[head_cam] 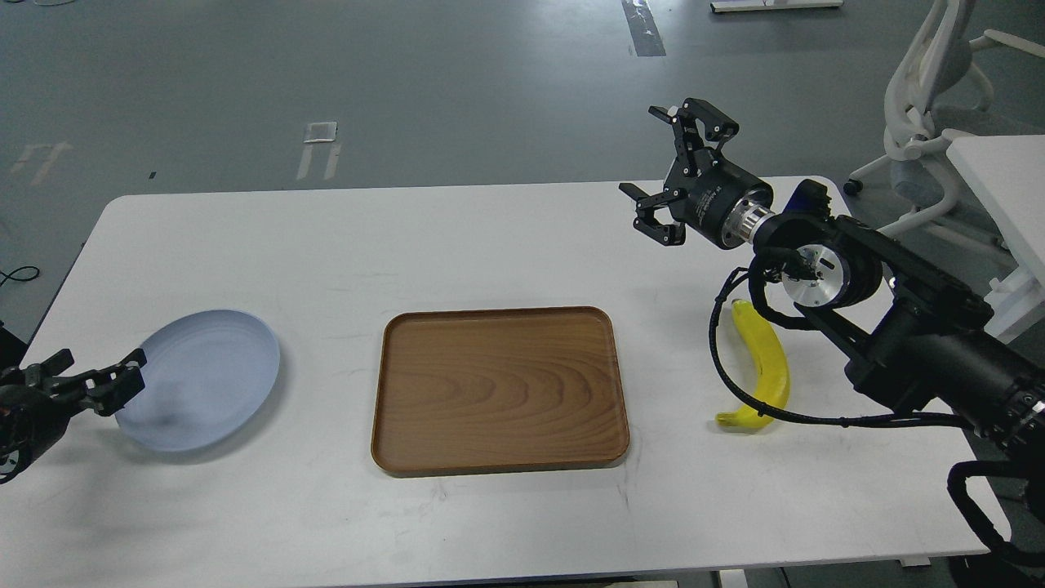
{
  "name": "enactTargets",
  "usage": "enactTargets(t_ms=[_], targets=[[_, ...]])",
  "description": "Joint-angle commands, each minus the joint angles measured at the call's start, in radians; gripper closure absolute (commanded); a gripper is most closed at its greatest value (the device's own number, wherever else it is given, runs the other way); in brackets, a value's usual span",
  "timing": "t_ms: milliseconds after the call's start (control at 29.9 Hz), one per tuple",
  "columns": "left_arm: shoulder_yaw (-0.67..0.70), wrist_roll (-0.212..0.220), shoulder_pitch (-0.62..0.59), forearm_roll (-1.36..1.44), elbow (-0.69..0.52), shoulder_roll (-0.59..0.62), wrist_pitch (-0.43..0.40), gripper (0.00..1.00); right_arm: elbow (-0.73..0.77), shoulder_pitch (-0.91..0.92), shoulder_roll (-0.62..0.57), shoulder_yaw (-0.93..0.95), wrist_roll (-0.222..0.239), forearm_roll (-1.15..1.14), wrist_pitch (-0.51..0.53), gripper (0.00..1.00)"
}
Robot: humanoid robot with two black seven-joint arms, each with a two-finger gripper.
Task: Place banana on plate with both arms
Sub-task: 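Grasp the light blue plate's rim with the left gripper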
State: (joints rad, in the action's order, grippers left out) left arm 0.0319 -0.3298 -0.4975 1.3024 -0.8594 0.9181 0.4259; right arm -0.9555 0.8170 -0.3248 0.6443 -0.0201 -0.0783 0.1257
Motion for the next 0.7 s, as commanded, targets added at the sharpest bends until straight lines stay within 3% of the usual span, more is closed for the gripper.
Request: enactTargets(t_ms=[0, 167, 201, 334, 401, 535, 669], targets=[[0.0, -0.014, 0.017, -0.003, 0.035, -0.024, -0.004, 0.03, 0.0, -0.002, 0.001, 0.0, 0.0, 0.0, 0.0, 0.01], [-0.001, -0.052, 0.019, -0.005, 0.095, -0.059, -0.009, 0.08, 0.0, -0.002, 0.001, 0.0, 0.0, -0.001, -0.001, 0.01], [-0.001, -0.055, 0.019, -0.005, 0.106, -0.064, -0.01, 0.15, 0.0, -0.002, 0.001, -0.002, 0.0, -0.001, -0.001, 0.01], [-0.018, -0.1, 0.025, -0.005, 0.111, -0.065, -0.019, 0.78, 0.001, -0.002, 0.001, -0.003, 0.0, -0.001, -0.001, 0.01], [-0.023, -0.106, 0.03, -0.006, 0.112, -0.065, -0.024, 0.92, 0.003, -0.002, 0.001, -0.002, 0.0, -0.001, -0.001, 0.01], [-0.021, -0.109, 0.03, -0.006, 0.12, -0.064, -0.024, 1.0, 0.003, -0.002, 0.001, -0.003, 0.0, -0.001, -0.003, 0.01], [-0.023, -0.112, 0.033, -0.006, 0.134, -0.065, -0.024, 1.0, 0.003, -0.004, 0.001, -0.006, 0.0, -0.001, -0.003, 0.01]])
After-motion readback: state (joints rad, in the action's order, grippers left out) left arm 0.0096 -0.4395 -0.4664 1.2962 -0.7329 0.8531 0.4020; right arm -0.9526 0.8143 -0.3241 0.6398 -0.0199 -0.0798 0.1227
